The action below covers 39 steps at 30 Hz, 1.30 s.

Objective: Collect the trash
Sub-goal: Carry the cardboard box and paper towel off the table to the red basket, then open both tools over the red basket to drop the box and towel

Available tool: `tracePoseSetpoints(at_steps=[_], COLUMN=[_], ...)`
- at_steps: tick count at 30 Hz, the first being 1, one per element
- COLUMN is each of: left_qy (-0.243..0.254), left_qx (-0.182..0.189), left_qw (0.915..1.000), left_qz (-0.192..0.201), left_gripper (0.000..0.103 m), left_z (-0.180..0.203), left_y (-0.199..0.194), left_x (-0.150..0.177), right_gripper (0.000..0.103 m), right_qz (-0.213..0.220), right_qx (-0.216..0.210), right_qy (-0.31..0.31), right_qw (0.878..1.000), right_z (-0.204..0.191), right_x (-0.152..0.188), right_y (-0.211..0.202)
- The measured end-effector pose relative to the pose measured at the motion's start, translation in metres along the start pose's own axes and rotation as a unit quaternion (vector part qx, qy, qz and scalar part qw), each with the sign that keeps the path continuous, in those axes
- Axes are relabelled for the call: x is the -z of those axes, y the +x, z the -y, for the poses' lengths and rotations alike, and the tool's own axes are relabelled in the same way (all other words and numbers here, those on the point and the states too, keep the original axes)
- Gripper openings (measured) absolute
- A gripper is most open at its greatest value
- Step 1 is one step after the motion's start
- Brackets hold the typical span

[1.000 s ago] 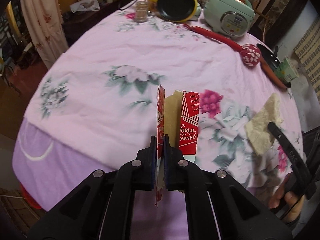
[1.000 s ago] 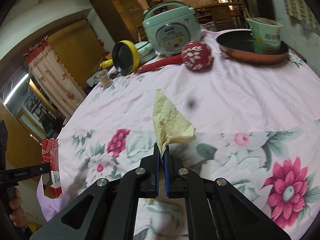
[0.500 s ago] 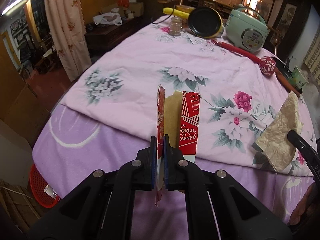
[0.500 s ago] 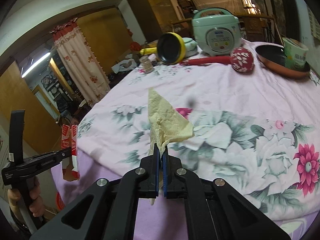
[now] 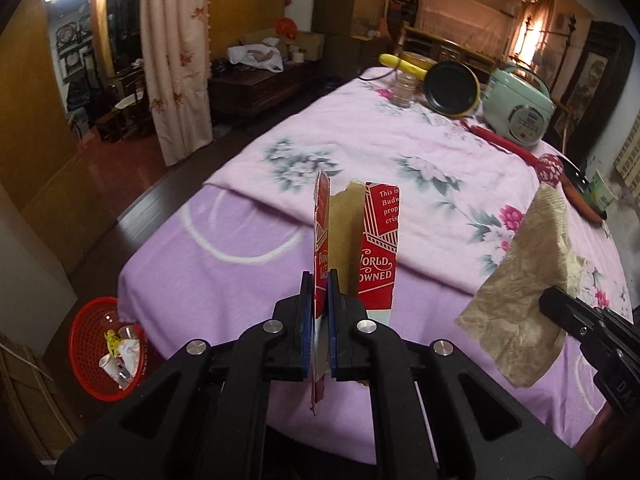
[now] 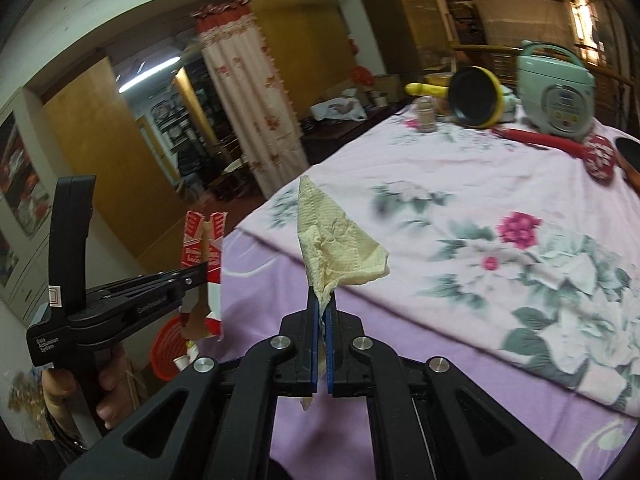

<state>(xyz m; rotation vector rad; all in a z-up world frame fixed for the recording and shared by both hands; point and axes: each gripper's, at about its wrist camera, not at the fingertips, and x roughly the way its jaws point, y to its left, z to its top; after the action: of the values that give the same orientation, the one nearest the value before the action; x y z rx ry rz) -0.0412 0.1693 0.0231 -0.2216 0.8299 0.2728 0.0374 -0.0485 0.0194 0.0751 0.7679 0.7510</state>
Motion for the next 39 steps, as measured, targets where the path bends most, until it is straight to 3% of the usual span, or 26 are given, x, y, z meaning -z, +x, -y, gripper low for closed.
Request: tracePoseSetpoints(at_steps=[5, 11, 15, 18, 25, 31, 36, 38, 39], left_qy=[-0.043, -0.115, -0.162, -0.21, -0.283, -0.308, -0.325, -0.324, -0.323], left_qx=[-0.031, -0.085, -0.128, -0.151, -0.185, -0.197, -0.204, -0.199, -0.198], left_qw=[0.9986, 0.9898, 0.9785, 0.965, 0.9364, 0.9199, 0.9133, 0.9157, 0.9163], left_qz=[0.005, 0.003, -0.01, -0.042, -0.093, -0.141, -0.137, -0.132, -0.13], left_gripper=[0.008, 0.008, 0.008, 0.008, 0.008, 0.011, 0.012, 0.019, 0.038], left_z=[-0.052, -0.135, -0.195, -0.247, -0.335, -0.384, -0.403, -0.406, -0.406], left_y=[-0.008, -0.017, -0.012, 0.008, 0.057, 0.099, 0.1, 0.1, 0.1], left_x=[0.017, 0.044, 0.066, 0.086, 0.12, 0.149, 0.157, 0.156, 0.155], right_gripper=[0.003, 0.003, 0.003, 0.003, 0.004, 0.004, 0.007, 0.021, 0.046], right_qz=[-0.027, -0.07, -0.103, -0.137, -0.223, -0.276, -0.305, -0.31, -0.309], right_qx=[-0.045, -0.106, -0.15, -0.175, -0.19, -0.194, -0.194, -0.197, -0.191], right_qy=[-0.046, -0.103, -0.139, -0.159, -0.158, -0.177, -0.188, -0.192, -0.196], right_qw=[0.998, 0.987, 0.973, 0.962, 0.943, 0.925, 0.913, 0.91, 0.911], right_z=[-0.058, -0.137, -0.192, -0.23, -0.281, -0.322, -0.342, -0.348, -0.348], right_x=[0.001, 0.006, 0.016, 0.028, 0.066, 0.108, 0.133, 0.139, 0.139], right_y=[0.029, 0.074, 0.112, 0.152, 0.254, 0.324, 0.36, 0.371, 0.372])
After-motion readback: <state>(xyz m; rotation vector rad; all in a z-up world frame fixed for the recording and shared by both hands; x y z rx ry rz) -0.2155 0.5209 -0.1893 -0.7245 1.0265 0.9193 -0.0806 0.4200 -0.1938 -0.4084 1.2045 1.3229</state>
